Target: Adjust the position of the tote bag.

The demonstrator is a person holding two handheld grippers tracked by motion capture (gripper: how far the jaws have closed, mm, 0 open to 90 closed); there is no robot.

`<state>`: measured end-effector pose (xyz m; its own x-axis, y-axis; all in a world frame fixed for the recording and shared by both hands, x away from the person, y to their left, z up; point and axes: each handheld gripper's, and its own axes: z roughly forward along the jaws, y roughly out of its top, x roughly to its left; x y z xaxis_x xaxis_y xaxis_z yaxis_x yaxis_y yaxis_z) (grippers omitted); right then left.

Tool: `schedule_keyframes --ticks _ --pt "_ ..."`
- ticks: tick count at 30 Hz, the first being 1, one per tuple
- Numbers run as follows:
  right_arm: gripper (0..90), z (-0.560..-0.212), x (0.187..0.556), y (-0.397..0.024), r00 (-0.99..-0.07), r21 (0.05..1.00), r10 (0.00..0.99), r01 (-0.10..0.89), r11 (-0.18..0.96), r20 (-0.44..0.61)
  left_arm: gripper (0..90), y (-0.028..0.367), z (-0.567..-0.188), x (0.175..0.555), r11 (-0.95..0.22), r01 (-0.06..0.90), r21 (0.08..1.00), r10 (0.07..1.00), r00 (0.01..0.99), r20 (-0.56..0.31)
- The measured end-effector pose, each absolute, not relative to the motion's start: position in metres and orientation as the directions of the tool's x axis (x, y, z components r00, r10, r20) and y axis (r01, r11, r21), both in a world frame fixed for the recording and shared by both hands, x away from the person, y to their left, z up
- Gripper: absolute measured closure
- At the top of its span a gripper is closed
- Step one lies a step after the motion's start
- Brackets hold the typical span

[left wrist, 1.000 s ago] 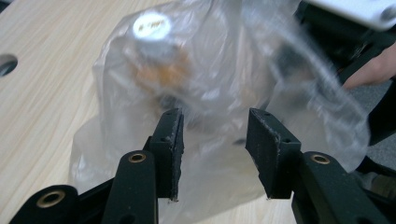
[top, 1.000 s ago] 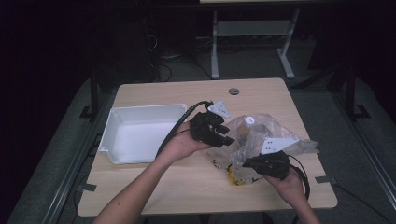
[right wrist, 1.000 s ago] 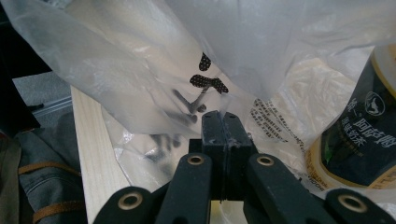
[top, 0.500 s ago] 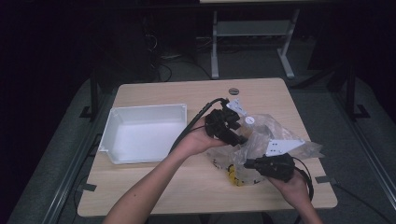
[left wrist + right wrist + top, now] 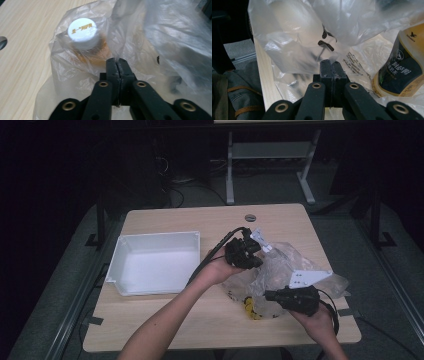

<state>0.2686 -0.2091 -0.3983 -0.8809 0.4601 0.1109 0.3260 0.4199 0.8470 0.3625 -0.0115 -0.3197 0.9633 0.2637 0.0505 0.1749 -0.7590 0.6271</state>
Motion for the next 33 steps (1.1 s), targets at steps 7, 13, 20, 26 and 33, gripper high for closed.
schedule_keyframes --ticks 7,13,20,26,33 --pt "87.9 -0.401 0.269 -0.212 -0.873 0.839 0.475 0.338 0.427 0.11 90.0 0.005 -0.324 0.368 -0.742 0.219 0.634 0.323 0.945 0.052" --pt "88.1 -0.403 0.272 -0.212 -0.869 0.83 0.482 0.346 0.437 0.109 90.0 0.022 -0.335 0.375 -0.735 0.264 0.624 0.368 0.929 0.041" --pt "89.2 -0.407 0.274 -0.214 -0.863 0.815 0.492 0.362 0.453 0.111 90.0 0.037 -0.35 0.379 -0.729 0.311 0.609 0.407 0.913 0.021" --pt "89.4 -0.41 0.275 -0.217 -0.855 0.805 0.504 0.381 0.455 0.12 90.0 0.049 -0.363 0.382 -0.722 0.352 0.596 0.438 0.899 -0.001" --pt "89.6 -0.415 0.278 -0.22 -0.846 0.786 0.518 0.405 0.467 0.127 90.0 0.058 -0.379 0.379 -0.716 0.385 0.583 0.463 0.886 -0.016"
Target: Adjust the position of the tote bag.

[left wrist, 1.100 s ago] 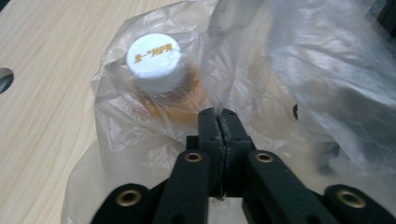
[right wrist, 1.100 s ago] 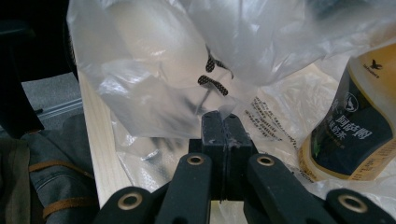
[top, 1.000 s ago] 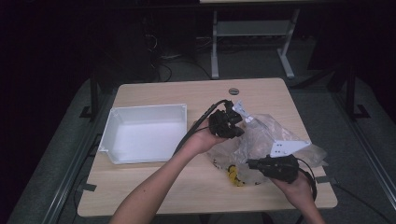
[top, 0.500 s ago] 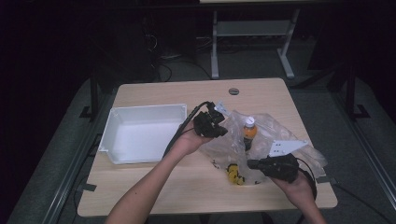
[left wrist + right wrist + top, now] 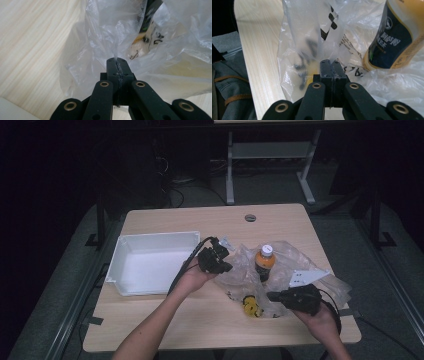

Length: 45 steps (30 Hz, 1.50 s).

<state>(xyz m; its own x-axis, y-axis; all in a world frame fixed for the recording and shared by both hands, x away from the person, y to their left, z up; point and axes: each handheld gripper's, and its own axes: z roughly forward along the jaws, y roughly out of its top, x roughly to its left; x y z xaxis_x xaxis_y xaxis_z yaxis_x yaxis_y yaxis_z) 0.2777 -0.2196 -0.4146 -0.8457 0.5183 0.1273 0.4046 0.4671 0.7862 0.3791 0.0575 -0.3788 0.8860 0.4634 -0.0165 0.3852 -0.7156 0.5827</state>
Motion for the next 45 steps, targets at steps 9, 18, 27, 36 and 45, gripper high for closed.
schedule_keyframes --ticks 9,18,27,36,45 --pt "89.9 -0.424 0.284 -0.226 -0.829 0.752 0.543 0.444 0.487 0.138 90.0 0.061 -0.392 0.376 -0.728 0.399 0.558 0.472 0.881 -0.014" --pt "90.0 -0.437 0.293 -0.238 -0.796 0.696 0.583 0.511 0.504 0.162 90.0 0.065 -0.403 0.376 -0.73 0.42 0.54 0.489 0.872 -0.018" --pt "89.8 -0.442 0.294 -0.247 -0.772 0.672 0.608 0.552 0.494 0.187 90.0 0.065 -0.404 0.377 -0.733 0.421 0.535 0.485 0.874 -0.024" --pt "74.9 -0.414 0.277 -0.245 -0.804 0.759 0.576 0.468 0.453 0.152 90.0 0.066 -0.402 0.375 -0.731 0.417 0.54 0.479 0.877 -0.029" --pt "61.2 -0.389 0.264 -0.242 -0.846 0.822 0.508 0.399 0.405 0.161 90.0 0.065 -0.401 0.374 -0.72 0.419 0.553 0.484 0.875 -0.032"
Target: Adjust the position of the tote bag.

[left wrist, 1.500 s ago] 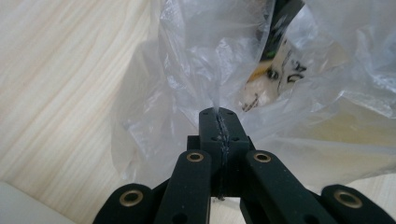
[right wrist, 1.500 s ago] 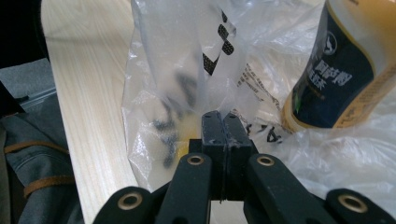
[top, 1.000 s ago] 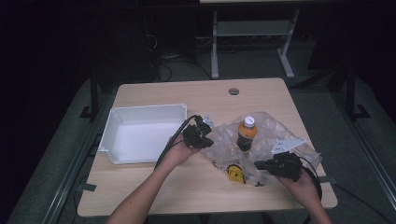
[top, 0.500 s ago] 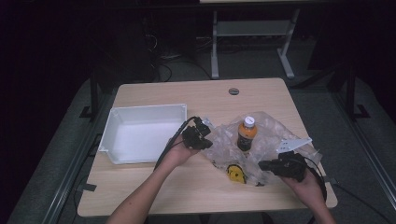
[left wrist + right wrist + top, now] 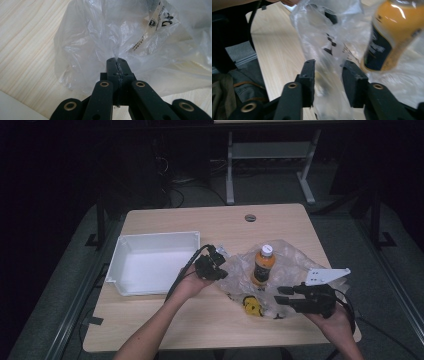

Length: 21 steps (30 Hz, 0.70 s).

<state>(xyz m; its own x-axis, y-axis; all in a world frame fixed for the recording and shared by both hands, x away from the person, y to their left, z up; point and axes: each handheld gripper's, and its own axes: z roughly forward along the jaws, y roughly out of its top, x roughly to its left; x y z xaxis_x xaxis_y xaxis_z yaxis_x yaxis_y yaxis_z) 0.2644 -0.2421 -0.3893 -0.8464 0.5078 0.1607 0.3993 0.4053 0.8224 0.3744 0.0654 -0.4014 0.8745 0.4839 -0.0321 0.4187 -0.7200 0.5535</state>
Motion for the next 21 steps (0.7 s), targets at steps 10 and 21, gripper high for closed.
schedule_keyframes --ticks 10,21 --pt "55.6 -0.37 0.263 -0.222 -0.87 0.833 0.481 0.344 0.432 0.11 90.0 0.066 -0.4 0.374 -0.716 0.417 0.559 0.48 0.876 -0.038" --pt "52.2 -0.359 0.269 -0.217 -0.867 0.823 0.493 0.332 0.461 0.073 90.0 0.068 -0.398 0.373 -0.716 0.411 0.563 0.475 0.879 -0.038"
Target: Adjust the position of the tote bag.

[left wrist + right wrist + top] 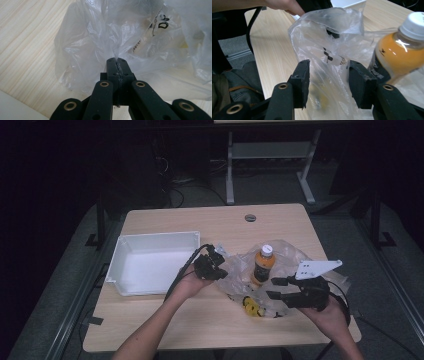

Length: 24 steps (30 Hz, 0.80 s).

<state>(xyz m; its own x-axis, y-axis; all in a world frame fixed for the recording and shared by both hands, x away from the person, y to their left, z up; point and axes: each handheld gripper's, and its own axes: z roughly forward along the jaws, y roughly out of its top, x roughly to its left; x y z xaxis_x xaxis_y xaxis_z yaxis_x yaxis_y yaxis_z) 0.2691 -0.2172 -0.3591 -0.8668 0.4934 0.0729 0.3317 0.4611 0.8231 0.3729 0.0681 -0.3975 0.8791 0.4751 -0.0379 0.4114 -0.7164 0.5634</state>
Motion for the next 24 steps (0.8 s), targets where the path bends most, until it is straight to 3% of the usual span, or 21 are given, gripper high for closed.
schedule_keyframes --ticks 12,24 --pt "51.3 -0.361 0.27 -0.238 -0.842 0.827 0.531 0.362 0.43 0.093 90.0 0.066 -0.398 0.373 -0.721 0.411 0.558 0.473 0.88 -0.037" --pt "48.7 -0.353 0.266 -0.203 -0.898 0.844 0.429 0.301 0.443 0.096 90.0 0.066 -0.395 0.372 -0.718 0.409 0.564 0.47 0.882 -0.041"
